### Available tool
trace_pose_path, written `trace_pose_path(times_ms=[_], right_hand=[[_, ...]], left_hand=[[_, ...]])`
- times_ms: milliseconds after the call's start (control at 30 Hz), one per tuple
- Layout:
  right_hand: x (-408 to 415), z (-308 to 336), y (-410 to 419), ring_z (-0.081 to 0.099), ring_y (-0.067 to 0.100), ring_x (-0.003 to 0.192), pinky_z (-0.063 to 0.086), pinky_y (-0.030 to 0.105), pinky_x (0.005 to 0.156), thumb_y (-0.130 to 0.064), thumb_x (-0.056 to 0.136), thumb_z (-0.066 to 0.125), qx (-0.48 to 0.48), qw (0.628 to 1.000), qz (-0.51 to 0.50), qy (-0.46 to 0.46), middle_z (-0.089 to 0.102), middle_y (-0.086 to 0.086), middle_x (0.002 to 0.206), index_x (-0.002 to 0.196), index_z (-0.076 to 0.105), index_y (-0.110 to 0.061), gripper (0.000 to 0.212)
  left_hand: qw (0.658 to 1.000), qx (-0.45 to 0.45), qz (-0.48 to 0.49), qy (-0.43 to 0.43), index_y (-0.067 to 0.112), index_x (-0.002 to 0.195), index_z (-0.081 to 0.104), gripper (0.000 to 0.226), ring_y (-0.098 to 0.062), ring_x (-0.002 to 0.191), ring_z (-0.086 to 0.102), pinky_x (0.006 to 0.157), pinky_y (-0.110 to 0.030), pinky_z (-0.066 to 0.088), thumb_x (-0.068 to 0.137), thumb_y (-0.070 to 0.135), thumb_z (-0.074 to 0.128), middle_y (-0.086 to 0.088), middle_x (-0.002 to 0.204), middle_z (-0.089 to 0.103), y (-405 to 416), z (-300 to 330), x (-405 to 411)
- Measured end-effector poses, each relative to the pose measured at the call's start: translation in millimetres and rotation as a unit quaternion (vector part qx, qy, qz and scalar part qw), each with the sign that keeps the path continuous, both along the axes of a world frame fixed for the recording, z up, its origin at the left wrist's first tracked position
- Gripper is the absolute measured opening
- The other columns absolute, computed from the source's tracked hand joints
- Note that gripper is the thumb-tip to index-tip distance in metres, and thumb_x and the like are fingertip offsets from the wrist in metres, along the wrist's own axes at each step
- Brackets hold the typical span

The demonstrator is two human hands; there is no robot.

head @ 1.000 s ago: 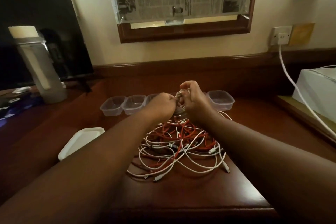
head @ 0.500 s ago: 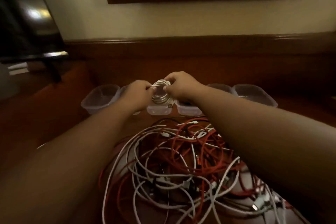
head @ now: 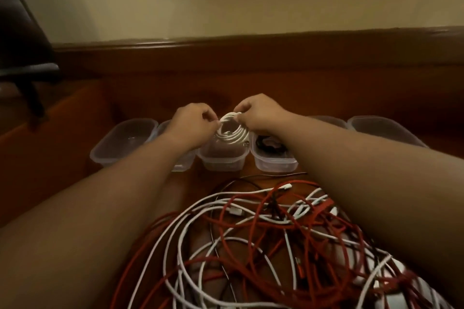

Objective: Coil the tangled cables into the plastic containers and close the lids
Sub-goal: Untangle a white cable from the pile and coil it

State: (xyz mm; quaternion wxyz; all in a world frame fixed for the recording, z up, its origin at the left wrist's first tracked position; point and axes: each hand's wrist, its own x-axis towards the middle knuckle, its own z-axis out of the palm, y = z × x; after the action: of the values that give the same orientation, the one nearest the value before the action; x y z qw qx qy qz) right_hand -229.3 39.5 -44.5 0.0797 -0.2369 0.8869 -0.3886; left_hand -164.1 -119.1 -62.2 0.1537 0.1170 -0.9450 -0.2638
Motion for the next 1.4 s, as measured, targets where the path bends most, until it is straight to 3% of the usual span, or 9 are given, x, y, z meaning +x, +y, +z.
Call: trace_pose_path(times_ms=[133,333,500,600,733,900,1033,1167,1400], right_hand=[[-7,-3,-26,0.064,0.015,0.084,0.054,0.025,0.065,-0.013,0.096,0.061,0.060,0.997,0.015,0.056,0.065,0.000,0.099,0.111,0.069,-0.015,0.017],[-7,-10,-44,0.061,0.022,0.085,0.055,0.034,0.072,-0.006,0.094,0.057,0.170,0.978,0.039,0.118,0.058,0.006,0.103,0.110,0.056,-0.014,0.019],[-2,-9,-36,0.047,0.021,0.088,0.041,0.039,0.088,-0.023,0.099,0.057,0.230,0.956,0.050,0.178,0.056,0.001,0.097,0.110,0.053,-0.018,0.012],[6,-8,-26,0.056,0.023,0.096,0.045,0.043,0.095,-0.031,0.099,0.057,0.209,0.963,0.037,0.167,0.060,0.001,0.099,0.109,0.057,-0.020,0.015],[35,1,7,0.061,0.018,0.083,0.057,0.038,0.077,-0.033,0.096,0.060,0.153,0.977,0.029,0.144,0.062,-0.001,0.094,0.100,0.060,-0.022,0.011],[116,5,68,0.057,0.014,0.075,0.039,0.023,0.056,-0.032,0.095,0.062,0.153,0.980,0.069,0.104,0.059,-0.006,0.079,0.083,0.062,-0.022,0.016],[194,5,111,0.064,0.017,0.080,0.054,0.030,0.068,-0.031,0.096,0.061,0.152,0.983,0.105,0.001,0.067,0.003,0.089,0.095,0.065,-0.017,0.014],[250,3,138,0.060,0.010,0.075,0.046,0.024,0.060,-0.034,0.096,0.061,0.177,0.978,0.110,0.014,0.066,0.002,0.092,0.104,0.065,-0.016,0.020],[294,2,157,0.057,0.019,0.095,0.049,0.029,0.074,-0.042,0.091,0.066,0.236,0.967,0.072,0.062,0.061,0.006,0.113,0.123,0.055,-0.012,0.045]], left_hand=[[0.998,-0.061,0.017,-0.023,0.034,0.080,0.064,0.011,-0.008,0.079,0.061,0.066,-0.030,0.050,0.091,0.034,0.065,0.011,0.084,0.066,-18,-4,-3],[0.990,-0.125,0.008,-0.057,0.030,0.091,0.069,0.009,-0.015,0.083,0.063,0.077,-0.041,0.058,0.091,0.035,0.062,0.006,0.092,0.067,-27,-5,-2],[0.988,-0.141,-0.004,-0.064,0.027,0.098,0.069,0.016,-0.015,0.085,0.063,0.078,-0.042,0.058,0.092,0.040,0.062,0.006,0.094,0.069,-27,-3,11],[0.988,-0.143,-0.009,-0.057,0.028,0.099,0.069,0.017,-0.013,0.086,0.063,0.079,-0.042,0.057,0.092,0.042,0.063,0.007,0.096,0.069,-22,4,27],[0.994,-0.090,-0.053,-0.036,0.027,0.080,0.068,0.016,-0.010,0.077,0.061,0.070,-0.032,0.052,0.091,0.039,0.067,0.008,0.081,0.067,7,17,69],[0.981,-0.004,-0.151,-0.126,0.019,0.079,0.069,0.021,-0.013,0.076,0.063,0.070,-0.033,0.052,0.093,0.034,0.065,-0.001,0.079,0.068,63,8,157],[0.974,-0.001,-0.182,-0.137,0.026,0.080,0.070,0.013,-0.008,0.080,0.065,0.074,-0.032,0.055,0.091,0.033,0.068,0.007,0.082,0.069,89,0,206],[0.980,-0.046,-0.160,-0.106,0.031,0.084,0.069,0.005,-0.006,0.084,0.062,0.076,-0.032,0.055,0.088,0.033,0.070,0.012,0.086,0.067,112,-7,234],[0.963,-0.148,-0.159,-0.159,0.029,0.113,0.065,0.021,-0.014,0.097,0.061,0.083,-0.034,0.053,0.092,0.029,0.063,0.007,0.109,0.064,145,-16,253]])
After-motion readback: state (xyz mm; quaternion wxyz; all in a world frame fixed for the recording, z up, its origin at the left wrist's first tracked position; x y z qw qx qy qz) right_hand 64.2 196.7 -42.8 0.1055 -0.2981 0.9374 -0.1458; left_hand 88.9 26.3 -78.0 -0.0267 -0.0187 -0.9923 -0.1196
